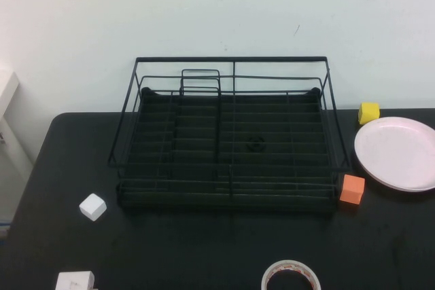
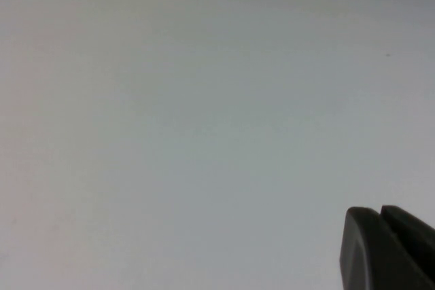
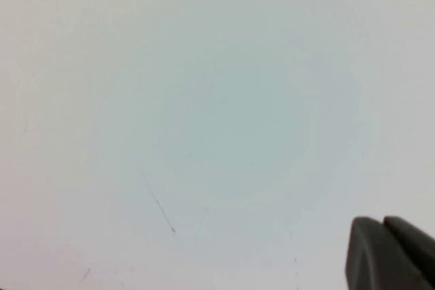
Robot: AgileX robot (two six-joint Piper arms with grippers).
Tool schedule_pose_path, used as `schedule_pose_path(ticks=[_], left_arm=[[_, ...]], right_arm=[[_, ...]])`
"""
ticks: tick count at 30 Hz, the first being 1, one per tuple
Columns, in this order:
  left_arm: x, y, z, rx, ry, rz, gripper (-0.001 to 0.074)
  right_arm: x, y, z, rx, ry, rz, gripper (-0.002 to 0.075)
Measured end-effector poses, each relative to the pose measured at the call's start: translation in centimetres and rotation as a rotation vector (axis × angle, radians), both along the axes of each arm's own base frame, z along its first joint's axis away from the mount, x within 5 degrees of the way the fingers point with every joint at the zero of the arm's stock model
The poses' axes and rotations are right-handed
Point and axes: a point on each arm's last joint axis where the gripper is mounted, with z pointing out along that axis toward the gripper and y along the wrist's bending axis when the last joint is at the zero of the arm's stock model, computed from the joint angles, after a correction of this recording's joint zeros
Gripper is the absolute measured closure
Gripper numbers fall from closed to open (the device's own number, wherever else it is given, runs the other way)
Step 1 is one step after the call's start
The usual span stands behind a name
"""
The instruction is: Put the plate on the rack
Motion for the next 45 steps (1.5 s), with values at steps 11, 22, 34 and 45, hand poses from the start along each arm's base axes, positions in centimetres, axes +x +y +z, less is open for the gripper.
schedule_pose_path(ticks=[11,22,34,45], left_arm=[[0.3,0.0,3.8,-0.013,0.29,-0.03,0.0737],[6.7,-0.5,7.2,0.01,1.031,-0.036,0.0737],[14.1,-1.4,0.4,-0.015,1.627,-0.061,0.0737],[16.7,-2.8,-3.5,-0.172,1.893,-0.205,0.0737]], right_arm=[[-0.8,-0.6,5.0,0.095,0.03,-0.043,0.0728],[4.9,-1.9,7.5,0.342,0.442,-0.114,0.0728],[11.7,0.9,1.1,0.264,0.981,-0.031,0.0728],[19.7,5.8,-3.2,-0.133,1.486,-0.004,0.0728]])
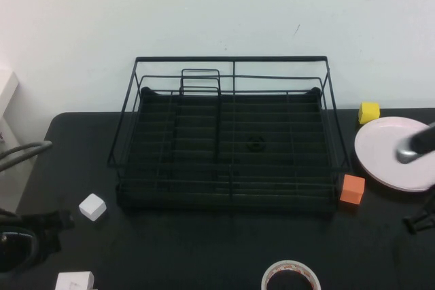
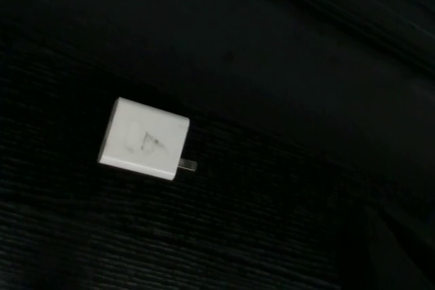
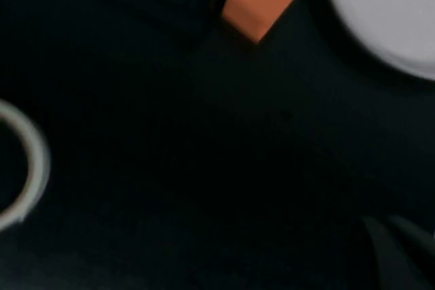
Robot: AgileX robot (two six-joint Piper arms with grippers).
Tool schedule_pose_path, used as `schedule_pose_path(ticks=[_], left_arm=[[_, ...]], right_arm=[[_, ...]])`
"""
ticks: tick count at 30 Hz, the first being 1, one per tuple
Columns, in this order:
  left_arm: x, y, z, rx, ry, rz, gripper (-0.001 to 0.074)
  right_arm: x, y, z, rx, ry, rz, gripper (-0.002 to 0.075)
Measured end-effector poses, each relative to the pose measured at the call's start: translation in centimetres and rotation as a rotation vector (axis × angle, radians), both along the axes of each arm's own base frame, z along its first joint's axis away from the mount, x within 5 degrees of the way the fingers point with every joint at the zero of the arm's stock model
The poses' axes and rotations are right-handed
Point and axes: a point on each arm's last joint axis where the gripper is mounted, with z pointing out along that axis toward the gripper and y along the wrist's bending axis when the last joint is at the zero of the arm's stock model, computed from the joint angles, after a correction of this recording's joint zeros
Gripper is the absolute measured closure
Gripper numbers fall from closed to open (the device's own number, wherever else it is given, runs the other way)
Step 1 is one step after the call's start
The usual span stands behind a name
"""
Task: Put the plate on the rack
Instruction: Pick up the plate from the table
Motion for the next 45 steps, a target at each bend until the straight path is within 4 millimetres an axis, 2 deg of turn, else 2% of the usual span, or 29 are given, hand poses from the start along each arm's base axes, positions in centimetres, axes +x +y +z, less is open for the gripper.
schedule_pose_path(ticks=[5,8,13,16,19,21,23,28,31,37,40,45], left_arm=[[0.0,-0.2,0.0,0.003,-0.005,-0.05,0.0737],[0.0,-0.3,0.0,0.0,-0.003,-0.056,0.0737],[-0.2,-0.5,0.0,-0.023,0.017,-0.059,0.0737],[-0.2,-0.6,0.0,-0.048,0.02,-0.05,0.0737],[-0.2,-0.7,0.1,-0.068,0.02,-0.042,0.0737],[-0.2,-0.7,0.1,-0.076,0.021,-0.039,0.0737],[-0.2,-0.8,0.1,-0.078,0.02,-0.039,0.0737],[-0.2,-0.8,0.1,-0.067,0.013,-0.059,0.0737],[-0.1,-0.8,0.1,-0.06,0.004,-0.064,0.0737],[-0.1,-0.8,0.2,-0.077,-0.002,-0.056,0.0737],[-0.1,-0.9,0.2,-0.092,-0.002,-0.051,0.0737],[0.0,-1.0,0.3,-0.099,-0.004,-0.048,0.0737]], right_arm=[[2.1,2.2,0.7,0.057,0.204,0.203,0.0728],[3.3,2.1,1.5,0.111,0.265,0.226,0.0728],[5.8,-1.9,2.5,0.236,0.207,0.049,0.0728],[7.0,-4.8,2.4,0.369,0.146,-0.07,0.0728],[8.0,-6.9,1.8,0.462,0.091,-0.108,0.0727],[8.7,-7.9,0.8,0.495,0.069,-0.127,0.0708],[9.6,-8.6,-0.6,0.512,0.077,-0.159,0.0645],[11.8,-10.8,-4.8,0.492,0.108,-0.252,0.0377],[13.2,-12.2,-7.2,0.51,0.14,-0.339,0.0269],[16.2,-14.4,-10.8,0.538,0.166,-0.437,0.0223],[17.3,-14.8,-11.7,0.541,0.164,-0.446,0.0221],[18.2,-15.4,-12.1,0.514,0.135,-0.483,0.022]])
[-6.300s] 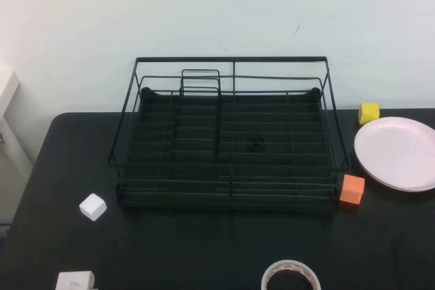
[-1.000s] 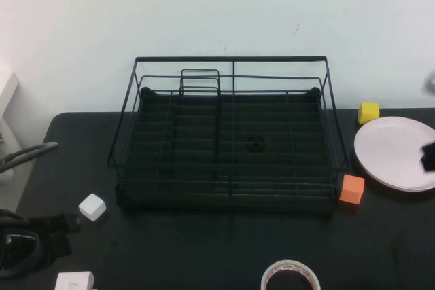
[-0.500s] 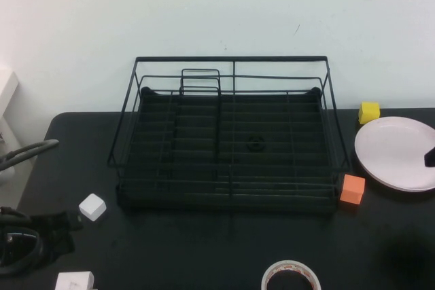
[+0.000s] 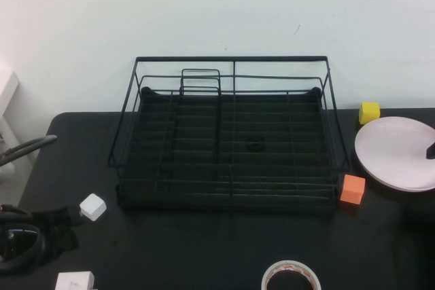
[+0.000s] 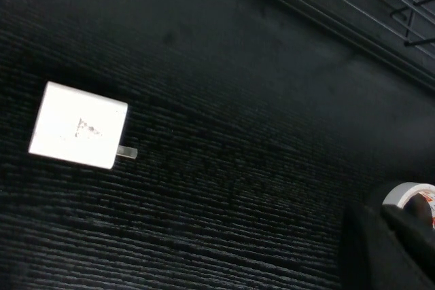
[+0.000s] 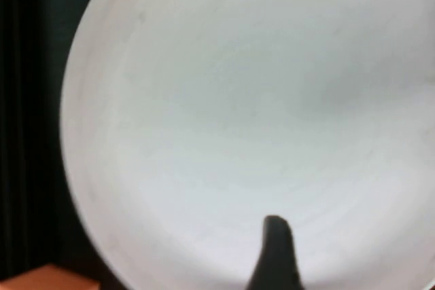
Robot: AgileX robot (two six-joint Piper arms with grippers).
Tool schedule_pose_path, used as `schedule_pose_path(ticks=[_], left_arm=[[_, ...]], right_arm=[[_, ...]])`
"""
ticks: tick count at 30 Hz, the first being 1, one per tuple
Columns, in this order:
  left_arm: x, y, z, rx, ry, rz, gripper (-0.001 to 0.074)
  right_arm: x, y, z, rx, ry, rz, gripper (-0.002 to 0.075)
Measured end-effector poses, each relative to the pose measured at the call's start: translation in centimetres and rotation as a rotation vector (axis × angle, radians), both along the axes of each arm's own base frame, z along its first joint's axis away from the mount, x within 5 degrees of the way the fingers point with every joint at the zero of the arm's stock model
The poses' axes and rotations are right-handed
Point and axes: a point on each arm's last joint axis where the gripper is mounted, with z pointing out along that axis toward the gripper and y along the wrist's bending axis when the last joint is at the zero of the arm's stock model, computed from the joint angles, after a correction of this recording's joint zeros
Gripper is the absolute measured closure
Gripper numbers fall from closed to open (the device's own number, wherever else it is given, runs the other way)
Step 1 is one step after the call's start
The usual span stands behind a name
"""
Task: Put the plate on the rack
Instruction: Pick up the plate from the table
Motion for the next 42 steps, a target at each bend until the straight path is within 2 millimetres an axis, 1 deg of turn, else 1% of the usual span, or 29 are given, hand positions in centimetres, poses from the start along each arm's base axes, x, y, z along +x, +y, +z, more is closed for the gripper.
schedule_pose_path(ticks=[3,12,15,18,20,23,29,31,33,36,38,41,42], left_arm=[[0.0,0.0,0.0,0.001,-0.002,0.001,0.0737],[0.1,0.0,0.1,0.001,-0.01,0.002,0.0737],[0.1,0.0,0.1,0.001,-0.012,0.002,0.0737],[0.1,-0.1,0.1,-0.014,-0.011,0.009,0.0737],[0.1,-0.1,0.1,-0.022,-0.007,0.009,0.0737],[0.1,-0.1,0.1,-0.026,-0.005,0.01,0.0737],[0.0,-0.2,0.1,-0.029,-0.001,0.007,0.0737],[0.0,-0.2,0.1,-0.03,0.005,0.004,0.0737],[0.0,-0.2,0.1,-0.025,0.005,-0.007,0.0737],[0.0,-0.2,0.1,-0.016,0.0,-0.019,0.0737],[0.0,-0.2,0.1,-0.012,-0.003,-0.026,0.0737],[0.0,-0.3,0.1,-0.005,-0.018,-0.054,0.0737],[0.0,-0.4,0.2,-0.003,-0.027,-0.069,0.0737]], right_arm=[[0.4,-0.3,-0.4,-0.02,-0.007,-0.011,0.0219],[1.6,-0.7,-2.9,-0.018,0.011,-0.019,0.0219],[1.7,-0.7,-3.8,-0.012,0.025,-0.02,0.0219],[1.8,-0.7,-4.1,-0.007,0.024,-0.028,0.0231],[1.9,-0.8,-4.2,-0.008,0.021,-0.034,0.0262],[2.0,-0.8,-4.5,-0.004,0.02,-0.044,0.034],[2.0,-0.8,-4.9,-0.006,0.016,-0.039,0.055],[2.0,-0.8,-5.0,-0.009,0.015,-0.029,0.0633],[2.0,-0.8,-5.0,-0.005,0.017,-0.028,0.0682],[1.9,-0.6,-4.8,-0.005,0.023,0.003,0.0711],[1.8,-0.6,-4.1,-0.024,0.023,0.043,0.0715],[1.7,-0.8,-2.2,-0.061,0.004,0.091,0.0717],[1.7,-0.9,-1.1,-0.075,-0.01,0.105,0.0717]])
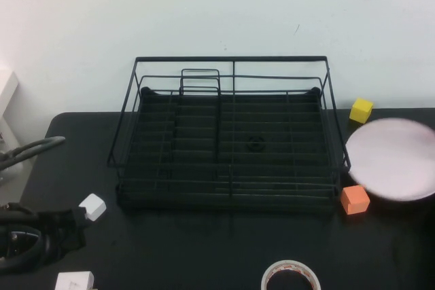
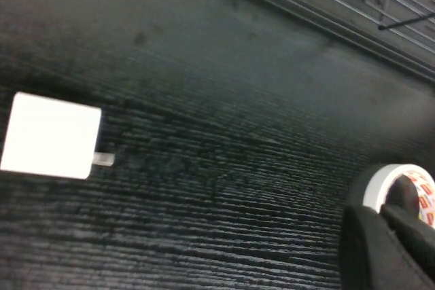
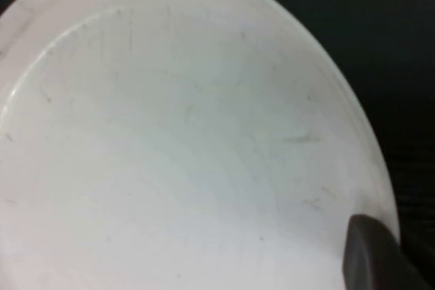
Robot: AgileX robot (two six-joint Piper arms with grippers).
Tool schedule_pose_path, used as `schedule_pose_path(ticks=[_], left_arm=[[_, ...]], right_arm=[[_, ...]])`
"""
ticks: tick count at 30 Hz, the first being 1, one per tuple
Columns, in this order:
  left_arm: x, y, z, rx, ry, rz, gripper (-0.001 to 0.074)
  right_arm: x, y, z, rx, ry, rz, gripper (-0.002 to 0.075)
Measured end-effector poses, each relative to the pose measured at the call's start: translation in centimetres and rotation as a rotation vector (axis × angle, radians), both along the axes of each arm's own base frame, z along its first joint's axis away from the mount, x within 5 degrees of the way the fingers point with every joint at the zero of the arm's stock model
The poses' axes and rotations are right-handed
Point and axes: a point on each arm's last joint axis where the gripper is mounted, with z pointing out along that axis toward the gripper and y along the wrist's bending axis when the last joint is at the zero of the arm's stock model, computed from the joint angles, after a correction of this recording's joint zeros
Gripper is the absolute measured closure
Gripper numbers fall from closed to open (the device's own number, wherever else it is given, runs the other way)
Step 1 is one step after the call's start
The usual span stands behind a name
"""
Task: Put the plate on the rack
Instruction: Pick up the plate from the table, then hand over the plate
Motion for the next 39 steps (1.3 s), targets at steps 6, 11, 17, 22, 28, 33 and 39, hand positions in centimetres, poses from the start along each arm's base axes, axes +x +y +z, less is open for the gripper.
schedule_pose_path(ticks=[6,11,17,22,28,33,39], left_arm=[[-0.3,-0.6,1.6,-0.054,-0.13,-0.056,0.0737],[-1.6,-1.3,4.9,-0.269,-0.304,0.006,0.0737],[-3.8,-2.0,8.4,-0.453,-0.502,-0.057,0.0737],[-4.7,-2.7,9.4,-0.524,-0.571,-0.163,0.0656],[-5.3,-3.2,9.5,-0.573,-0.544,-0.229,0.0268],[-5.4,-3.3,9.4,-0.565,-0.527,-0.249,0.0119],[-5.9,-3.6,9.1,-0.548,-0.499,-0.318,0.0194]], right_arm=[[-0.6,-1.0,7.5,-0.126,-0.103,0.076,0.0717],[-2.4,-0.3,15.0,-0.154,-0.187,0.128,0.0717],[-6.4,4.9,22.4,-0.066,-0.272,0.27,0.0717],[-10.6,12.4,25.3,-0.012,-0.334,0.45,0.0717],[-16.0,20.6,26.3,0.088,-0.407,0.653,0.0717],[-18.6,25.0,27.4,0.155,-0.485,0.753,0.0717],[-20.0,27.8,28.0,0.223,-0.533,0.827,0.0717]])
